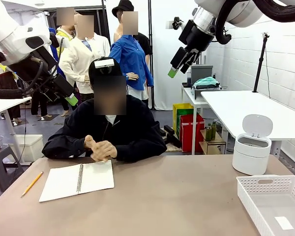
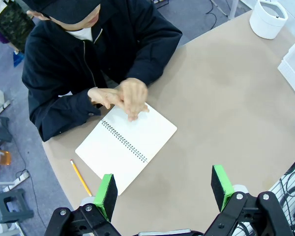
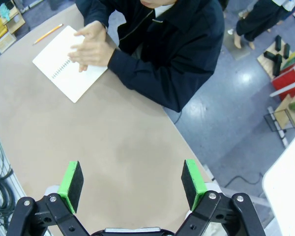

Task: Sort the paper based on its condition.
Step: If a person hands you a paper, place it in the Organizing basket , and if it's crumpled, put it in the Trash can.

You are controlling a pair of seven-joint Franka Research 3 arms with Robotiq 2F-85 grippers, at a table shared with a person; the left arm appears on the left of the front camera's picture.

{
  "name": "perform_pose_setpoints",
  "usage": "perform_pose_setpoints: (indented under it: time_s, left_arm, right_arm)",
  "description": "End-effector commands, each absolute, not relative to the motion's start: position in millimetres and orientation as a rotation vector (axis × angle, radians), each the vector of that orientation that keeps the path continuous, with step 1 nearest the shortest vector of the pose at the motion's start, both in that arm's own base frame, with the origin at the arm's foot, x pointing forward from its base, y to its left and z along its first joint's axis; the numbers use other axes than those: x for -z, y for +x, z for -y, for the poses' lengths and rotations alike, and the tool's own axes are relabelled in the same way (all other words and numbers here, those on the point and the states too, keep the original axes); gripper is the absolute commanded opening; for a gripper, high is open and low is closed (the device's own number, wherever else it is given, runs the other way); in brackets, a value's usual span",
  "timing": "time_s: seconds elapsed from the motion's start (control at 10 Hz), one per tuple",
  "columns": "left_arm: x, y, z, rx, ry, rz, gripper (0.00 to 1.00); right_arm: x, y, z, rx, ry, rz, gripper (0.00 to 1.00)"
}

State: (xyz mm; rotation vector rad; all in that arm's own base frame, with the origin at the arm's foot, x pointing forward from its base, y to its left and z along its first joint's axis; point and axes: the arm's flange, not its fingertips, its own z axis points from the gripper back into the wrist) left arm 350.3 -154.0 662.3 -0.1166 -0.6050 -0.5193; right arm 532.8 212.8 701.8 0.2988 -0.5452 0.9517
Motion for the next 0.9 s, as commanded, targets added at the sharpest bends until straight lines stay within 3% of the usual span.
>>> perform_pose_setpoints:
  time_s: [0.0, 0.8]
  left_arm:
    - [-662.9, 350.1, 152.5, 0.52, -0.107, 0.608, 1.0]
    - [-662.9, 350.1, 152.5, 0.52, -0.107, 0.608, 1.0]
  right_arm:
    - [-701.9, 532.7, -212.6, -0.95, 0.297, 0.545, 1.0]
    - [-701.9, 532.7, -212.6, -0.95, 0.297, 0.545, 1.0]
